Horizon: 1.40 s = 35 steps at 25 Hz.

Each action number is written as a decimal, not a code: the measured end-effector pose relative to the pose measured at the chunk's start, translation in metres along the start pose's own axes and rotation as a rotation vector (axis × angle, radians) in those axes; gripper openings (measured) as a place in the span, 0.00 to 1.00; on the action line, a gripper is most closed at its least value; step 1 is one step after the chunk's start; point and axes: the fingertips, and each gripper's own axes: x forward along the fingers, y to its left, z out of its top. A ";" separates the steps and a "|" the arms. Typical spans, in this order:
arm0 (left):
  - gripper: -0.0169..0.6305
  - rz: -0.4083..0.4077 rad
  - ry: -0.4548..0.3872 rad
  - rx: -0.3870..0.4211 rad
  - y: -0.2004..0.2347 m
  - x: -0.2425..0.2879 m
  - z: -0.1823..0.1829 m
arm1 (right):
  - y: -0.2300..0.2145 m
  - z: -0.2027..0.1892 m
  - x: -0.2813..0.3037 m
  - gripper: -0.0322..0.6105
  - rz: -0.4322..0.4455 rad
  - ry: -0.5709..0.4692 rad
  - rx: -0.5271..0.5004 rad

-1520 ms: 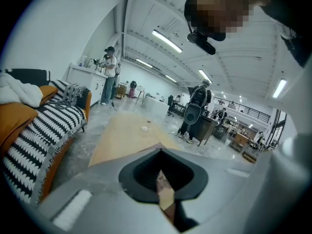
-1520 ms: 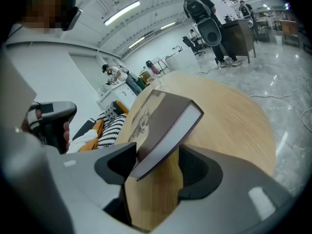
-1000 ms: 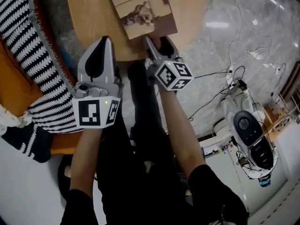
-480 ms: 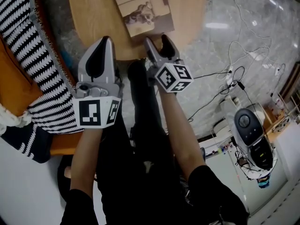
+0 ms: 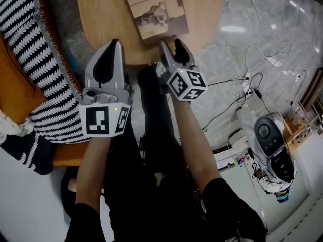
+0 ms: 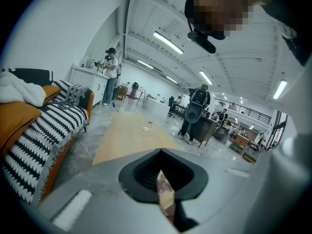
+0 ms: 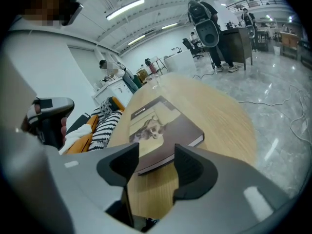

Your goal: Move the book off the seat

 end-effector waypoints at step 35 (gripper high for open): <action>0.04 -0.065 -0.123 0.132 -0.073 -0.087 0.186 | 0.159 0.161 -0.122 0.06 0.012 -0.088 -0.137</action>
